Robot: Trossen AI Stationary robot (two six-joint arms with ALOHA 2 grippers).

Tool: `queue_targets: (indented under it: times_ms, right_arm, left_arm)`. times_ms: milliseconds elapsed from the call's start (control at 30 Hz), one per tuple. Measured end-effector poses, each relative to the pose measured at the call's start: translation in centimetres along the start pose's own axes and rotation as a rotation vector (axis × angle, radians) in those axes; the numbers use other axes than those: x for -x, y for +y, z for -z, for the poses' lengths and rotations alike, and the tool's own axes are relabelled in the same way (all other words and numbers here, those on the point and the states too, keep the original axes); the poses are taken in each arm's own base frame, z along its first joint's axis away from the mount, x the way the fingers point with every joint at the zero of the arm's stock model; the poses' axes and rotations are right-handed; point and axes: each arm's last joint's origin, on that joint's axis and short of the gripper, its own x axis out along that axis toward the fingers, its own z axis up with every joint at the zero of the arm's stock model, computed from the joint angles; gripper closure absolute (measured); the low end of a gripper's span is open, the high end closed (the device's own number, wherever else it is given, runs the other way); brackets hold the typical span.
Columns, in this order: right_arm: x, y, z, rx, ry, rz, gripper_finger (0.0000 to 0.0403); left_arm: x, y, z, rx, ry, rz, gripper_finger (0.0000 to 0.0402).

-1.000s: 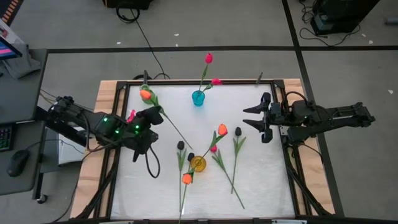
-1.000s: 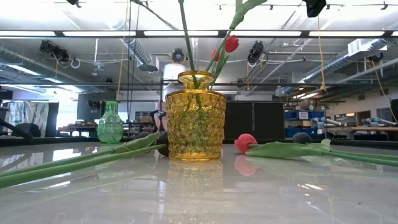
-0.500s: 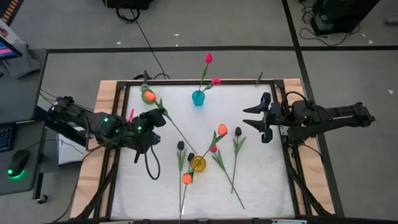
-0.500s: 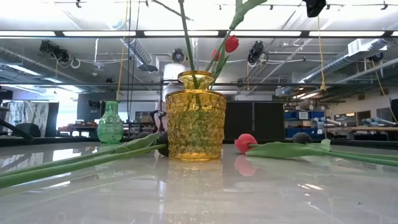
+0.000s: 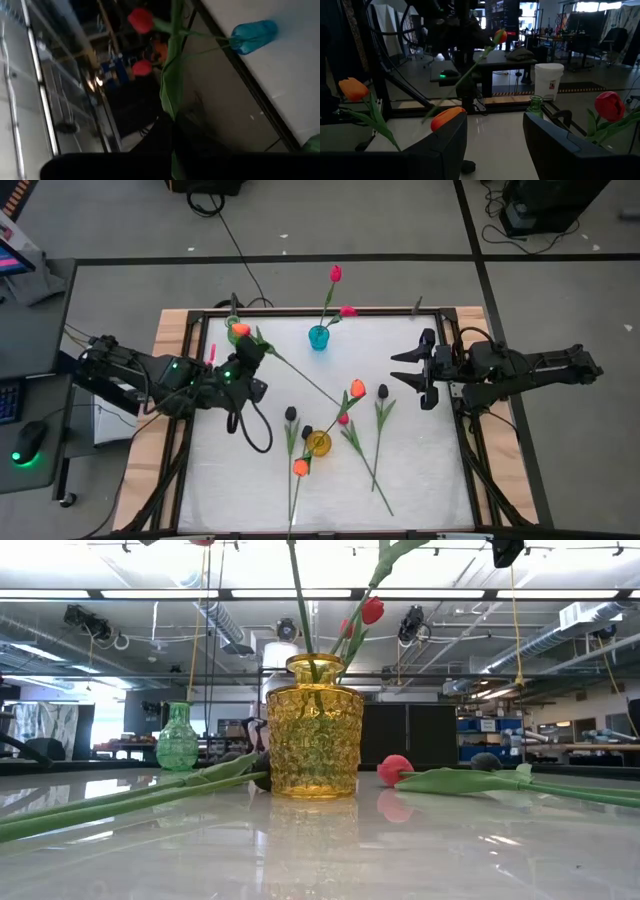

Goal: Sort flowers into vase by color
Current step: Put the orange flower into the yellow vase

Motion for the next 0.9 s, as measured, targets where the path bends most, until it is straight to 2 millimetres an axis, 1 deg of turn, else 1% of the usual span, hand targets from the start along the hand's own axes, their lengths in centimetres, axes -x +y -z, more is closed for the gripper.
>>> queue_targets:
  times_ms: [200,400,567,667,800,900]
  right_arm:
    - [0.0,0.0,0.0,0.000,0.000,0.000,0.0200]
    - [0.0,0.0,0.0,0.000,0.000,0.000,0.0200]
    - [0.0,0.0,0.0,0.000,0.000,0.000,0.0200]
    - [0.0,0.0,0.0,0.000,0.000,0.001,0.0200]
    - [0.0,0.0,0.0,0.000,0.000,0.000,0.0200]
    - [0.0,0.0,0.0,0.000,0.000,0.001,0.0200]
  left_arm:
    - [-0.1,0.1,0.5,0.119,0.106,-0.058,0.0395]
    - [0.0,0.2,0.6,0.210,0.114,-0.071,0.0395]
    - [-0.1,0.1,0.7,0.163,0.122,-0.064,0.0395]
    - [-0.2,-0.1,0.9,0.106,0.140,-0.053,0.0395]
    - [-0.9,-0.5,1.6,-0.013,0.188,-0.018,0.0395]
    - [-1.5,-0.4,2.1,-0.021,0.224,-0.007,0.0395]
